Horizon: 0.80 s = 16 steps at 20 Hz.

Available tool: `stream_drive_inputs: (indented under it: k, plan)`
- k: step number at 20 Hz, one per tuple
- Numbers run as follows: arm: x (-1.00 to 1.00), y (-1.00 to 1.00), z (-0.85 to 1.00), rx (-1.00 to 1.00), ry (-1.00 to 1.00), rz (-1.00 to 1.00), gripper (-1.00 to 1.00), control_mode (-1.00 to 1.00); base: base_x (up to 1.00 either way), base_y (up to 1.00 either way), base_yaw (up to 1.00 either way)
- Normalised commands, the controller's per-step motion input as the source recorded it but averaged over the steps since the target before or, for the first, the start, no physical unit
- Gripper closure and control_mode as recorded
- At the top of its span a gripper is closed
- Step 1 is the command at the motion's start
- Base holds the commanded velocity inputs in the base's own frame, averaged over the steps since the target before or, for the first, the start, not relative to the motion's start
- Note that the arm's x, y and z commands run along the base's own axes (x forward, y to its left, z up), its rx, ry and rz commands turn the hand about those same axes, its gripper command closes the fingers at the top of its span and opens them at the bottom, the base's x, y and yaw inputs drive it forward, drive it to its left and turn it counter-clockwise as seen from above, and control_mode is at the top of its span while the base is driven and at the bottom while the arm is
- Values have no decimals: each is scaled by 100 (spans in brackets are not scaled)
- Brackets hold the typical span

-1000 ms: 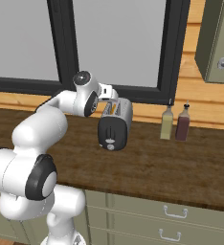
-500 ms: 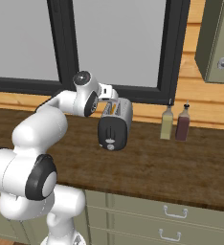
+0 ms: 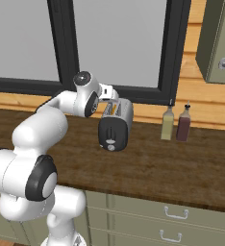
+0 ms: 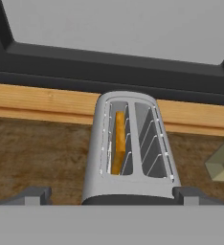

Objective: Start the toaster. Once the lever pops up, take the bread to the plate on the dining counter.

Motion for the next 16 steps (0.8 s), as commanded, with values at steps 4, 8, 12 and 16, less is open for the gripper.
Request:
stream_drive_inputs:
  k: [4,8,12,16]
  plan:
    - [0,0,0,0,0,0,-100,-100,0,0,0]
    - [0,0,0,0,0,0,-100,-100,0,0,0]
    - [0,0,0,0,0,0,-100,-100,0,0,0]
    - [0,0,0,0,0,0,-100,-100,0,0,0]
